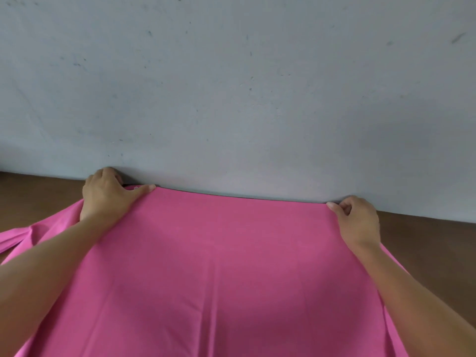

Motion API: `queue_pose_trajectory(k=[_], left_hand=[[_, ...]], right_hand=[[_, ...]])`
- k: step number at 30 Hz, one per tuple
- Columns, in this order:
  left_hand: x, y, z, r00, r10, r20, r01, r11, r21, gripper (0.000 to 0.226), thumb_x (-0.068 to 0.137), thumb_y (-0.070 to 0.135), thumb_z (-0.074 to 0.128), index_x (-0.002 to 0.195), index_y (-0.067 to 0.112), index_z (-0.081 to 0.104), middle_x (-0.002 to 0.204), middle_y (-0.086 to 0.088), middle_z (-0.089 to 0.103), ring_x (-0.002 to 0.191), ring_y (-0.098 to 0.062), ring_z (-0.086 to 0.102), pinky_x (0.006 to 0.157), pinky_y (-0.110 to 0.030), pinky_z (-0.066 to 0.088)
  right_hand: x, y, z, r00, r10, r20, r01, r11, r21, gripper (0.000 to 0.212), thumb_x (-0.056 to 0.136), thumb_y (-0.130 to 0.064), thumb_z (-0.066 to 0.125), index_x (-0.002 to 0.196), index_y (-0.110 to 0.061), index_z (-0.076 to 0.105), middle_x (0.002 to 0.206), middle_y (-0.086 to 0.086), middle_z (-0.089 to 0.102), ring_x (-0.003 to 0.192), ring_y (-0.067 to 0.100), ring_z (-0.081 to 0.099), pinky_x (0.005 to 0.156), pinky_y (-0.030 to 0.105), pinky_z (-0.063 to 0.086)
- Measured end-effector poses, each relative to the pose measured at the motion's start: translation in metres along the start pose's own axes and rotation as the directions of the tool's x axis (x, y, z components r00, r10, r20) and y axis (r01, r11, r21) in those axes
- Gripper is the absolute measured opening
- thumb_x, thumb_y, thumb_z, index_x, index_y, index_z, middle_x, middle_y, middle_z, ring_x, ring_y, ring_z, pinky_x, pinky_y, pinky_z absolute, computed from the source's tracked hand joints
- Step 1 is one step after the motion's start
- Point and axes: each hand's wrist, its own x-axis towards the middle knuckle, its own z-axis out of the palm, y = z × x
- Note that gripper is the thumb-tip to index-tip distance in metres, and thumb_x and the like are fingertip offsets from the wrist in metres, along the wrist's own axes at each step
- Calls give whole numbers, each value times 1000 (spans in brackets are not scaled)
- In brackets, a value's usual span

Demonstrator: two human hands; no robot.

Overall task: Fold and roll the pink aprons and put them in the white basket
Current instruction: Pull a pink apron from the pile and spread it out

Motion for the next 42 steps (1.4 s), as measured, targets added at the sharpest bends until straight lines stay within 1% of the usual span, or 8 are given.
queue_pose_trajectory(k=[5,8,11,16,22,32,37,42], left_hand=[[-3,7,-3,999,-6,-43,14,983,186,76,66,84,68,81,10,55,92,-13,61,96,-40,54,87,-51,42],[-7,15,-5,999,-19,-26,26,947,319,83,73,83,62,99,4,59,106,-20,61,106,-43,54,93,-53,39],[-16,24,-12,1000,-1,22,-7,937,350,78,81,73,62,117,5,57,118,-21,57,115,-42,50,98,-53,36],[-49,31,-37,990,77,122,-120,911,394,68,88,67,59,119,8,57,124,-18,54,118,-40,48,99,-53,37],[-121,34,-76,959,120,257,-215,899,382,60,91,63,58,127,15,58,133,-12,52,126,-35,44,107,-49,34],[-271,-13,-129,984,-48,172,28,993,118,45,85,51,73,117,21,60,128,-1,53,117,-28,49,97,-44,38],[-335,-43,-157,993,-83,78,78,994,73,59,78,67,49,119,25,59,129,4,52,120,-24,50,99,-45,39],[-393,-62,-181,985,-174,15,171,977,128,65,83,64,45,133,25,57,141,3,51,132,-23,47,106,-45,38]], right_hand=[[1,0,2,1000,7,-15,-9,997,-75,31,90,-38,71,72,-16,59,73,0,58,72,27,55,67,42,48],[3,-1,1,1000,-14,18,17,988,-152,31,92,-41,67,75,-17,60,78,3,60,77,30,57,67,41,48],[0,-8,-4,999,-29,22,32,987,-159,25,93,-36,67,85,-13,63,88,9,63,87,35,57,73,43,47],[-24,-36,-15,993,-113,38,119,975,-188,20,94,-32,66,100,-13,65,107,12,60,106,37,52,90,48,40],[-76,-77,-34,955,-244,172,262,961,-92,17,96,-33,63,101,-17,65,109,6,61,107,31,52,91,46,38],[-224,-166,-35,888,-343,306,274,929,249,14,96,-35,63,103,-23,63,105,-9,63,105,18,54,94,41,43],[-292,-204,-41,817,-498,291,388,848,362,22,94,-41,55,104,-23,62,105,-9,63,103,19,56,90,40,45],[-342,-231,-39,746,-597,293,464,783,414,37,93,-42,49,117,-18,64,118,-3,63,114,21,57,98,36,40]])
